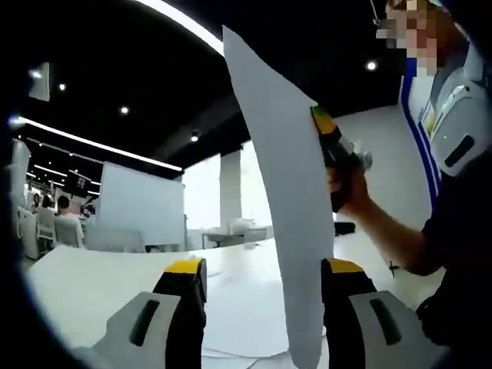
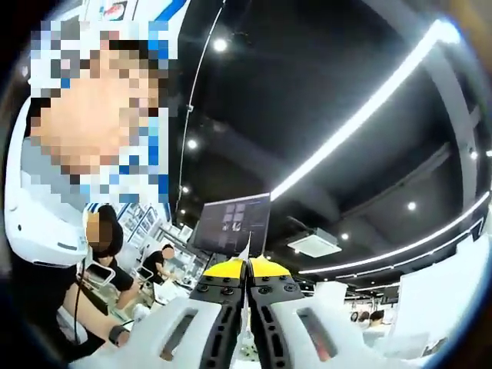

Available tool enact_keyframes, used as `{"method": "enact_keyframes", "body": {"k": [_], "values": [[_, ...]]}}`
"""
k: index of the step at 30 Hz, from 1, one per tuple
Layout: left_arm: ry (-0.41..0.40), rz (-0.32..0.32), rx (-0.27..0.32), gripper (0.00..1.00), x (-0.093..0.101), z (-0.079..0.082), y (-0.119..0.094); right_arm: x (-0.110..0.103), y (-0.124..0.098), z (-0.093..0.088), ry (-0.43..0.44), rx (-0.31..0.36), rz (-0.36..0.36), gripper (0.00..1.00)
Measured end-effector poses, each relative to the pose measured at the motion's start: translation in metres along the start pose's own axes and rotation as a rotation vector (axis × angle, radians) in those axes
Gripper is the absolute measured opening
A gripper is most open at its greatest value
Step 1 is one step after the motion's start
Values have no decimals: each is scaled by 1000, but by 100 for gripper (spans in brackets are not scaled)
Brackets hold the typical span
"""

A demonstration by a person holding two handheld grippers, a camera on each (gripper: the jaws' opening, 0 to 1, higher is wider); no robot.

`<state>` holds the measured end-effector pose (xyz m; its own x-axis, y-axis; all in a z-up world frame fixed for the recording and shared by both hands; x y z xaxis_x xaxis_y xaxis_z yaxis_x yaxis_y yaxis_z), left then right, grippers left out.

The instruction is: Organize the stack of printing papers by aligning and flattening the scattered papers on the table

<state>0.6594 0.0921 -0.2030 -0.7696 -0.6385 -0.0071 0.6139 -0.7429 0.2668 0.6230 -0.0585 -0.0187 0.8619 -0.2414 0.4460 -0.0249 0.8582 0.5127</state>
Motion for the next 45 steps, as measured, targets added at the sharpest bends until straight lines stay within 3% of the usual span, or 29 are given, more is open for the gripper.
{"method": "enact_keyframes", "body": {"k": [4,14,22,39,45], "values": [[14,-39,-4,63,11,8,3,-2,0,-3,18,3,6,0],[-50,-72,70,62,16,32,5,-2,1,-17,51,-8,12,0],[-51,-94,101,54,19,41,8,-3,2,-23,74,1,17,0],[-41,-130,166,45,25,67,9,-6,3,-25,98,7,27,0],[-81,-155,205,42,29,78,6,-7,6,-26,105,17,28,0]]}}
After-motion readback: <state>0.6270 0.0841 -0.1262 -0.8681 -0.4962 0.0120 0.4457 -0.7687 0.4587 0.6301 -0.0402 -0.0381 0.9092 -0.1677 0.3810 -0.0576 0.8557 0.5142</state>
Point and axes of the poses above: the point that each gripper's makers call its tool centre point, and the gripper's own axes: y roughly forward along the fingers, x roughly to its right, z roughly out of its top, the point moved 3 cm from there along -y, roughly backward along the fingers, and after that the axes turned 9 degrees about z, right-handed, at the moved point
